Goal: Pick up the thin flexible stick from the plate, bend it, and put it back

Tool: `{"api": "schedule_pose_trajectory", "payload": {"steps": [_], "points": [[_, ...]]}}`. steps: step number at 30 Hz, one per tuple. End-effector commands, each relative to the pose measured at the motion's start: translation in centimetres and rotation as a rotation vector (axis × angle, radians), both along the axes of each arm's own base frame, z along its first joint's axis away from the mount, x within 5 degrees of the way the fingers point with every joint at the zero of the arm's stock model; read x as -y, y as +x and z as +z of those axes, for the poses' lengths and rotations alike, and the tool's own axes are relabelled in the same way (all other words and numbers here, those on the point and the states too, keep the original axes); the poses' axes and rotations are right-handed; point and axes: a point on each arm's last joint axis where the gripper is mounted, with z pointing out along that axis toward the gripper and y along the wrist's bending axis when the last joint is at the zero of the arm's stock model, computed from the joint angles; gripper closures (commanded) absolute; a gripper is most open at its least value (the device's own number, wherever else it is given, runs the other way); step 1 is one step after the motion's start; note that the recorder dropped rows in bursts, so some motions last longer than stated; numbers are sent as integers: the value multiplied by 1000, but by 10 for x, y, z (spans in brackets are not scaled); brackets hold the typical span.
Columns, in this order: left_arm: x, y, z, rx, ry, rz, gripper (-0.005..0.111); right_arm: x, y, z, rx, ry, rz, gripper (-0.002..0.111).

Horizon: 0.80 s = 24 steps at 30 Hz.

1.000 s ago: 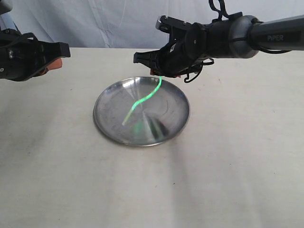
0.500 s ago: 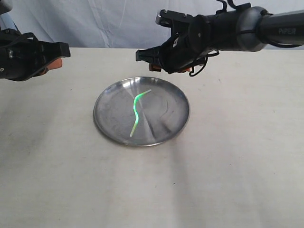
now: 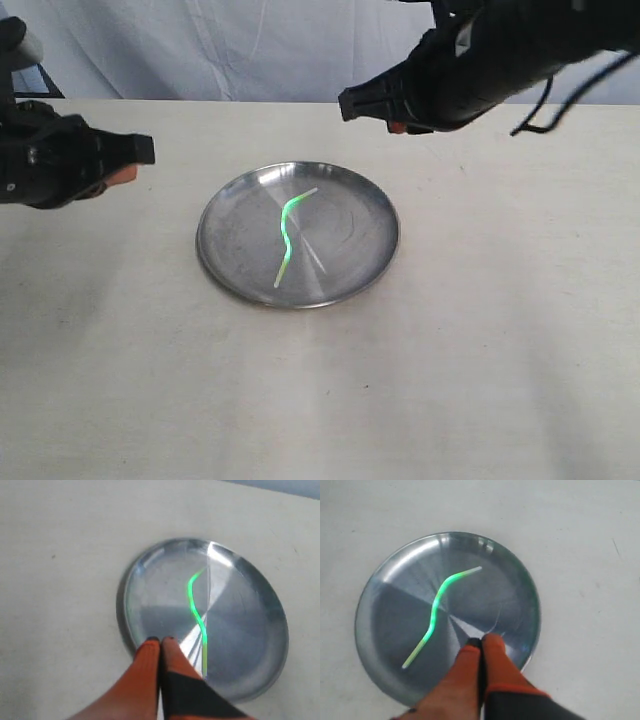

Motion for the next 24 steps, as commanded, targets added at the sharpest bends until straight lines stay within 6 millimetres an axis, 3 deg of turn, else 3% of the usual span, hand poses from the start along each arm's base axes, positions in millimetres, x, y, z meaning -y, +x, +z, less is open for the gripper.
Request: {"api": "schedule_pose_trajectory", "payload": {"steps": [1, 3, 5, 9, 15, 24], "points": [[12, -33, 3, 43, 12, -124, 107, 12, -64, 13, 104, 78, 41, 108], [13, -67, 26, 180, -3, -234, 107, 25, -108, 18, 153, 125, 65, 108], [7, -91, 41, 286, -24, -282, 107, 35, -138, 23, 190, 182, 73, 108], [-13, -123, 51, 405, -76, -278, 107, 52, -177, 25, 229, 300, 56, 108], [-17, -135, 39, 343, -69, -314, 107, 61, -200, 9, 130, 285, 62, 108], [-17, -136, 37, 331, -63, -322, 107, 61, -201, 8, 119, 285, 61, 108]]}}
